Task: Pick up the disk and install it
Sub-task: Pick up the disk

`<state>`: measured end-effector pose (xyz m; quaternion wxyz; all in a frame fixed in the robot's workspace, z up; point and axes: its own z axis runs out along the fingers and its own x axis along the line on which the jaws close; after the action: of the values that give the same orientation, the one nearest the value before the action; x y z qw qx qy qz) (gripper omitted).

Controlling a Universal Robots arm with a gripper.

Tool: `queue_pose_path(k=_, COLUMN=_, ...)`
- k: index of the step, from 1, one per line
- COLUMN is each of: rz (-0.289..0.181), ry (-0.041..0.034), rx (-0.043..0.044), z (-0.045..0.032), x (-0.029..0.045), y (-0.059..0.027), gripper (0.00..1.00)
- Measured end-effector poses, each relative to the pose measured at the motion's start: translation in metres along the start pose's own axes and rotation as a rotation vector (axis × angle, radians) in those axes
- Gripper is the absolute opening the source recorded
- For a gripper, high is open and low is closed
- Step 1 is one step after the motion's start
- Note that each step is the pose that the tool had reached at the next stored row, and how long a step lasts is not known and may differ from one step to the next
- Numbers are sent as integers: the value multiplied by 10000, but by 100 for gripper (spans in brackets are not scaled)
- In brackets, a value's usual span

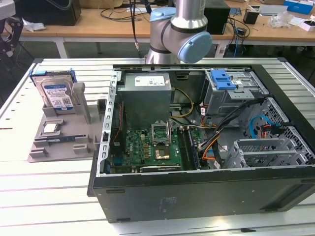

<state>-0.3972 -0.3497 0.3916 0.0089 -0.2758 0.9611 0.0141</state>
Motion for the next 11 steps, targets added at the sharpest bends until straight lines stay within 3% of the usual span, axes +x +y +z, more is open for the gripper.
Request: queue_pose_path(k=11, rz=-1261, ry=28, rx=-31, z=0, x=0, y=0, gripper=10)
